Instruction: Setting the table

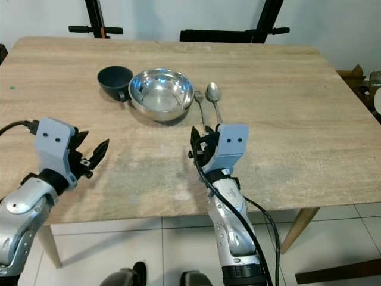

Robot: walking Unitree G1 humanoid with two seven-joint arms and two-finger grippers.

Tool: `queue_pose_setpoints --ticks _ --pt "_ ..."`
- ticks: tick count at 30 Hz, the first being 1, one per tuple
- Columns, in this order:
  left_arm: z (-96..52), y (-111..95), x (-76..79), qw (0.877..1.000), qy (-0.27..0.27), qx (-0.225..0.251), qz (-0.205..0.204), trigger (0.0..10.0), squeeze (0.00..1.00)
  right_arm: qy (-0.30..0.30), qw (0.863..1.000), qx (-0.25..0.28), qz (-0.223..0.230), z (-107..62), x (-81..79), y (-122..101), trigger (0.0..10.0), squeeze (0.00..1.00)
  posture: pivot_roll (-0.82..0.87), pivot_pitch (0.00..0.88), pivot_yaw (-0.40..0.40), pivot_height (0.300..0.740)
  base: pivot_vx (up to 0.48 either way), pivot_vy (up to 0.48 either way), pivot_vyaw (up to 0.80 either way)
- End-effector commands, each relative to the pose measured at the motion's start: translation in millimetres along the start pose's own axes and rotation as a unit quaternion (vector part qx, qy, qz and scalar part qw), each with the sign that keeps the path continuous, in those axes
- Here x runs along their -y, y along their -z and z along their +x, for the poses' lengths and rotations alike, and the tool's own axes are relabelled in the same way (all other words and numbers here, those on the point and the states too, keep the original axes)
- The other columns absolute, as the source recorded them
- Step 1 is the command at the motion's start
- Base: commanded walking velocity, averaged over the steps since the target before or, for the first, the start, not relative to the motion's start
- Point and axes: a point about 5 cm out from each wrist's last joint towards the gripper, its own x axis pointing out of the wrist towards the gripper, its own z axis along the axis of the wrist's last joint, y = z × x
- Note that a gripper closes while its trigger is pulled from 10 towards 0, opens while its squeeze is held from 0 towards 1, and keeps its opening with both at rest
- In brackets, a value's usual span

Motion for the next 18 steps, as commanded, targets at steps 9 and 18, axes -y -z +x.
queue_pose_setpoints --ticks 9,18 --pt "-0.7 5.7 -3.1 1.0 -0.014 -0.004 0.004 10.0 0.0 0.0 1.0 -0.004 -0.002 -0.5 0.6 2.1 10.0 0.0 -0.07 0.07 0.044 0.74 0.0 0.0 0.0" --pt "-3.4 8.1 -2.8 1.0 -0.013 -0.005 0.008 10.0 0.0 0.002 1.0 -0.01 0.004 -1.3 -2.6 5.9 10.0 0.0 -0.06 0.062 0.044 0.74 0.0 0.0 0.0"
